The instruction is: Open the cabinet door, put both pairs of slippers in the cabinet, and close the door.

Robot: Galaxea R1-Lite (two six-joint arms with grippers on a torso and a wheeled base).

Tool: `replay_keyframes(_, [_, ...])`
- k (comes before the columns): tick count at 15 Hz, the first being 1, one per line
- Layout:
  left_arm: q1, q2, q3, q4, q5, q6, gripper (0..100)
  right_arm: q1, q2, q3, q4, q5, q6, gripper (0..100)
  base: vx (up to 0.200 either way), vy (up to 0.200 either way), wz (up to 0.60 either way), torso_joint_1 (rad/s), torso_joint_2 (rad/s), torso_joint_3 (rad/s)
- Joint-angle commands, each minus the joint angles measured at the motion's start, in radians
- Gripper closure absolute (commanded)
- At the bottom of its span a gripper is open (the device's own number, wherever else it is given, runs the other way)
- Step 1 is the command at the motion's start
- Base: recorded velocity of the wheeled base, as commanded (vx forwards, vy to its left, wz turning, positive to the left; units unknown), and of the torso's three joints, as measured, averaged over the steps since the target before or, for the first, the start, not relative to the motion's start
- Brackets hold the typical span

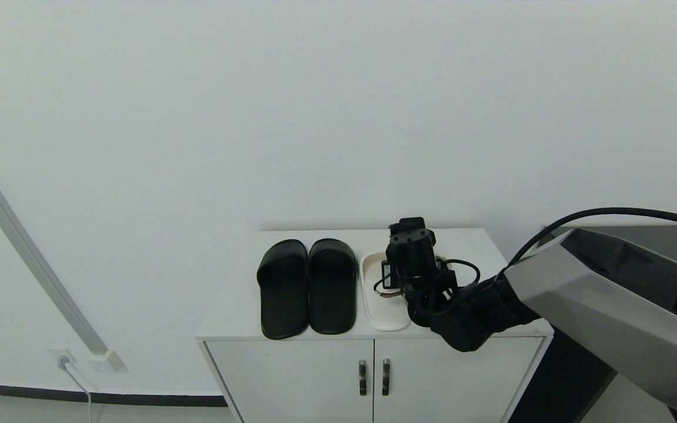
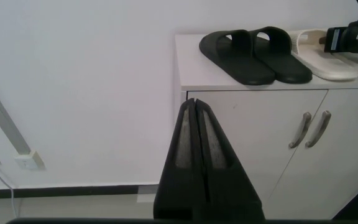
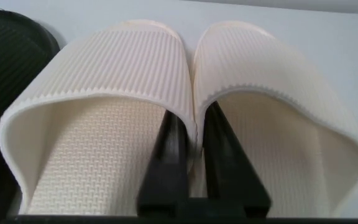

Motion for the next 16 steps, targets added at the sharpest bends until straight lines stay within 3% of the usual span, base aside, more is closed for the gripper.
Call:
replay_keyframes(1, [0.000,0.000,0.000,0.000,0.000,-0.001,100,0.000,-0.012,0.001,-0.001,-0.001,0.000,100,0.000,0.000,0.00,0.000,0.00,0.000])
replay_keyframes(4, [0.000,0.002,0.000,0.000,0.000,-0.001,100,0.000,-0.075,0.041,-0.001,-0.001,-0.002,100,0.000,0.000,0.00,0.000,0.00,0.000])
replay_keyframes(9, [0.000,0.000,0.000,0.000,0.003,-0.005,100,0.020,-0.317,0.240,-0.007,0.037,-0.032,100,0.000,0.000,0.00,0.000,0.00,0.000])
replay_keyframes(12, [0.000,0.000,0.000,0.000,0.003,-0.004,100,0.071,-0.483,0.410,-0.007,0.148,-0.043,100,0.000,0.000,0.00,0.000,0.00,0.000])
replay_keyframes(16, [0.000,0.002,0.000,0.000,0.000,0.002,100,0.109,-0.735,0.634,-0.001,0.438,-0.074,100,0.000,0.000,0.00,0.000,0.00,0.000])
